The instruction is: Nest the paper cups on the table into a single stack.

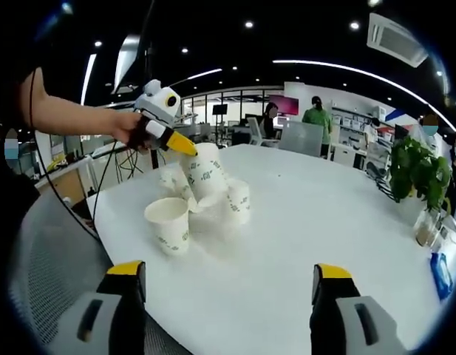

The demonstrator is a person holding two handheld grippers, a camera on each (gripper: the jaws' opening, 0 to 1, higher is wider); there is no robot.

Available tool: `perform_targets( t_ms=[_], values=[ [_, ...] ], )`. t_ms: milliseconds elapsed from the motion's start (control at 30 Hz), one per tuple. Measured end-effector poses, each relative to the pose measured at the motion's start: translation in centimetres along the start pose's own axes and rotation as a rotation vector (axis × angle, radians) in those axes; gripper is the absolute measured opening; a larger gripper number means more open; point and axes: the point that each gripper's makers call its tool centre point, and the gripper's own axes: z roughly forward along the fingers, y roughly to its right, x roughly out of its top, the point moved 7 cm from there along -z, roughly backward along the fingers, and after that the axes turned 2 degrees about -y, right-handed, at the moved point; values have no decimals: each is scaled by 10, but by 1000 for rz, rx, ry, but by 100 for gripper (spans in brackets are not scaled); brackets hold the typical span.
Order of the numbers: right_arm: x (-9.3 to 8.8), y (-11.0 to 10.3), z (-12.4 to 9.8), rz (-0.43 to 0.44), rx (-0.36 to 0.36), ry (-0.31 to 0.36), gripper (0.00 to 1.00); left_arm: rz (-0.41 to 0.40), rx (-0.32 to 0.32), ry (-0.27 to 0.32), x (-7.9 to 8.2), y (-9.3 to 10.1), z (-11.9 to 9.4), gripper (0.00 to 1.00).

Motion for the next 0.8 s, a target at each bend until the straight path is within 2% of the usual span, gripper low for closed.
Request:
perform_targets(
  t_ms=[433, 800],
  values=[
    [0, -1, 1, -5, 14, 6, 97, 59, 0, -12, 6, 21, -16, 0],
    [-1, -2, 1, -13, 21, -2, 96, 100, -17, -54, -3, 40, -23, 0]
  ],
)
